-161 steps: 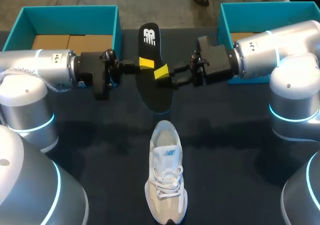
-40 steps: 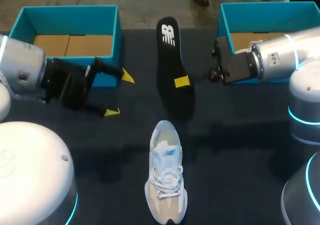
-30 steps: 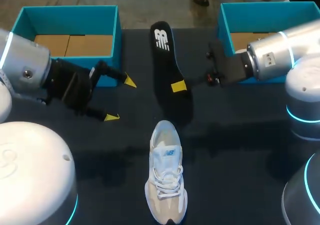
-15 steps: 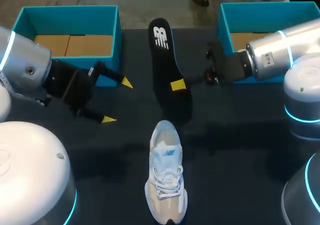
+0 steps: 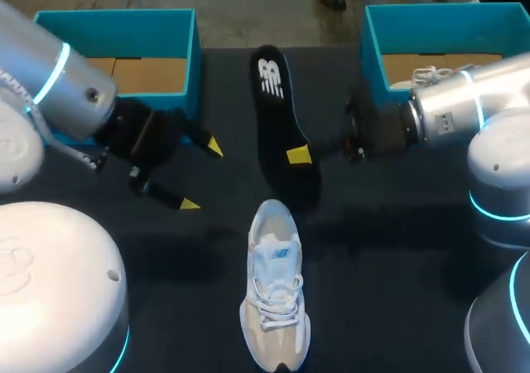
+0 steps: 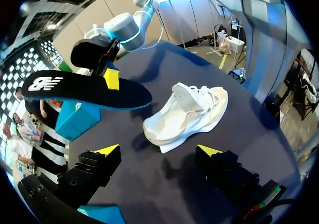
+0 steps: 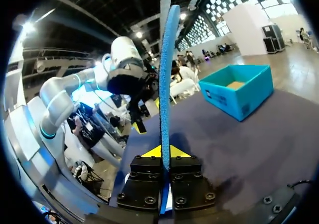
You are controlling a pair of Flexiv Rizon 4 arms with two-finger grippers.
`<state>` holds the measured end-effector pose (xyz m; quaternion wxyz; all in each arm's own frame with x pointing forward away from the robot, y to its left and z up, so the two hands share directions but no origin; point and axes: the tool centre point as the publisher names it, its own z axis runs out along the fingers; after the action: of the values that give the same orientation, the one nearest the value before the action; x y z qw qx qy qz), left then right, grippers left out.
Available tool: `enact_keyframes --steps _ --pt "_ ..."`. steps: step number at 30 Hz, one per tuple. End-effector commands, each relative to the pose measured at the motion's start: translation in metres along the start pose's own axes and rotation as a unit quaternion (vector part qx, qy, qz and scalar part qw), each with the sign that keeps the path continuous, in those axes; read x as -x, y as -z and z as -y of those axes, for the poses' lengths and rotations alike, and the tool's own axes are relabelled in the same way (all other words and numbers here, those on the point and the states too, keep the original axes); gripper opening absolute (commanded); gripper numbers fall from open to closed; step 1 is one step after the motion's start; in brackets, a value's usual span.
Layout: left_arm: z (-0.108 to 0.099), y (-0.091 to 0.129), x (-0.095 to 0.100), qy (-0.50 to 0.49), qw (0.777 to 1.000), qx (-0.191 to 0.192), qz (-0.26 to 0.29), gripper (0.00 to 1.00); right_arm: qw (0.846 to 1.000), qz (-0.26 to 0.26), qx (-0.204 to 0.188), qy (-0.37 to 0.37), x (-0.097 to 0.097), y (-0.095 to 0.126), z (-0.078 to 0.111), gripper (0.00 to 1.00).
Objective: Take the shoe out of the shoebox, open the shoe tongue, remove and reinsert the insole, then place the shoe into the shoebox
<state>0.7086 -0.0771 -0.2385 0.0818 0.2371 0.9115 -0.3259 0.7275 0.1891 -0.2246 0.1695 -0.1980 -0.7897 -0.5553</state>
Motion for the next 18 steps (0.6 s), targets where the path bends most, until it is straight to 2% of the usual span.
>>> enact_keyframes --steps 1,13,18 --pt "0.0 -0.009 0.011 0.001 0.999 0.003 -0.035 1.0 1.0 0.012 -0.003 -0.002 -0.005 -0.007 0.0 0.0" --pt "-0.001 -0.012 0.01 0.007 1.0 0.004 -0.03 1.0 1.0 0.012 -0.003 -0.002 -0.005 -0.007 0.0 0.0" --pt "-0.01 -0.023 0.002 0.041 0.999 -0.002 -0.024 1.0 1.0 0.006 0.023 0.006 0.0 -0.013 0.008 0.0"
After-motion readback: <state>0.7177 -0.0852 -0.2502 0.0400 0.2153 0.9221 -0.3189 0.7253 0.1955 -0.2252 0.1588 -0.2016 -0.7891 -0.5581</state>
